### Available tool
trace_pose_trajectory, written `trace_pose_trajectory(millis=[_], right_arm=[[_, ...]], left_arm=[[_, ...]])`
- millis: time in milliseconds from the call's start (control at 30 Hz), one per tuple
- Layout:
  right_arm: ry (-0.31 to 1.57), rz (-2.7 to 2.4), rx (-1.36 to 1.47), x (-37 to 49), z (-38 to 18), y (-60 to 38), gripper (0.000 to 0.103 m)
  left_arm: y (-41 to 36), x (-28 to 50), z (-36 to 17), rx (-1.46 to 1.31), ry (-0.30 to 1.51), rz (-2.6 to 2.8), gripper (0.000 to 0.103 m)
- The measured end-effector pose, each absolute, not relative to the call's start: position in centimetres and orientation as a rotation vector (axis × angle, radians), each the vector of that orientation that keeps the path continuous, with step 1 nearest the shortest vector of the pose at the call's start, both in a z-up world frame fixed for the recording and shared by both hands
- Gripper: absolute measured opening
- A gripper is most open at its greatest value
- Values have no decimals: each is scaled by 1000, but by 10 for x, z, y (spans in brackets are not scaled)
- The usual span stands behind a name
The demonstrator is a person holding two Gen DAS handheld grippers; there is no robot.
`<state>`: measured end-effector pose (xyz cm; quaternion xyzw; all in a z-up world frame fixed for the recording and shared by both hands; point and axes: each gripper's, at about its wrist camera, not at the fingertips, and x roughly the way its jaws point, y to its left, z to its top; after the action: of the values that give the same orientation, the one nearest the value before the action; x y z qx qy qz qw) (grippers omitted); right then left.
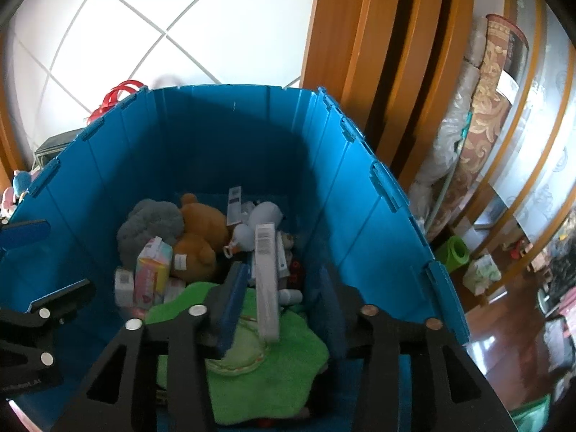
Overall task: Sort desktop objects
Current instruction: 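Open both tools to drop the white boxes into the blue crate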
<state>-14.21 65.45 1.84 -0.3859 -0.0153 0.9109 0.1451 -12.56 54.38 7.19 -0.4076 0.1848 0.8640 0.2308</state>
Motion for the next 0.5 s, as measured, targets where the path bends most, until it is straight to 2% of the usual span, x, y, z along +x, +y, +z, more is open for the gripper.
trace_pose_trajectory(millis=[67, 133, 200, 300, 500], right_arm=[[-47, 2618, -1103, -141, 19, 654, 49], [-41, 2618, -1096, -141, 19, 654, 57], [-41, 2620, -1093, -141, 21, 654, 74], [-59, 2615, -1083, -141, 23, 652, 88], [-29, 2628, -1073, -141, 24, 652, 94]], left_arm=[[543, -126, 72, -1124, 503, 2372, 73], [543, -127, 72, -1128, 500, 2372, 73], [543, -126, 72, -1127, 500, 2369, 73], [543, -126, 72, -1122, 503, 2368, 73], [542, -126, 73, -1124, 490, 2366, 73]])
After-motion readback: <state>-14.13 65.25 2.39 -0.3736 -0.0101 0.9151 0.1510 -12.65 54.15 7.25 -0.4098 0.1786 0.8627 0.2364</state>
